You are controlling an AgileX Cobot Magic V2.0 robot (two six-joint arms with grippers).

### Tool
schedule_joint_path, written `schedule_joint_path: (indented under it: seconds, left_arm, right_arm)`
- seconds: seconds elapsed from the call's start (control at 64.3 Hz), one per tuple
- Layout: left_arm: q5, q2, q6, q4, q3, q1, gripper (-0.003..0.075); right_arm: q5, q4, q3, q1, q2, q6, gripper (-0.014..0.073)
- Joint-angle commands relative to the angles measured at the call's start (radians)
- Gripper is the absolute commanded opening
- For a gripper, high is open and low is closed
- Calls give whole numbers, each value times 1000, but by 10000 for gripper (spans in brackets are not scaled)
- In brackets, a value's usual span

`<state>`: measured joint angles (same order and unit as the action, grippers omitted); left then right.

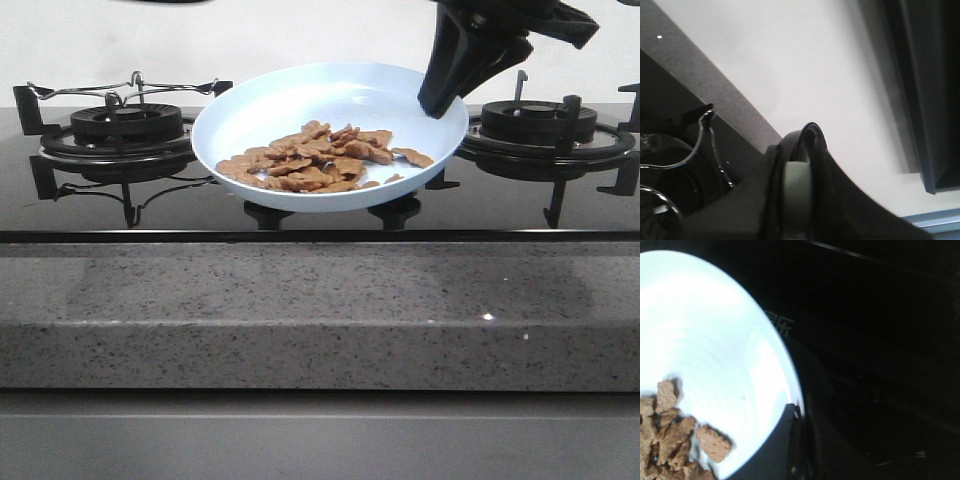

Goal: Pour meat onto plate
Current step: 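Return the empty pan with the left gripper onto its burner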

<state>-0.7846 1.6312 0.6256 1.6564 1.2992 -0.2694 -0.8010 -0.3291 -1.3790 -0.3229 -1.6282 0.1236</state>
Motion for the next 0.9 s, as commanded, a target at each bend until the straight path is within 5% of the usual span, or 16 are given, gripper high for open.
schedule_joint_path:
  seconds: [0.0,0.669,0.887]
  left_arm:
    - [-33,15,-2,96,28,-6,-20]
    - [44,91,-2,-20,28,-6,-13]
    - [13,91,-2,-84,28,-6,211]
  right_arm:
    - [45,-27,-24,5,54,11,-60]
    - [45,-27,-24,5,54,11,-60]
    - [45,-27,-24,5,54,11,-60]
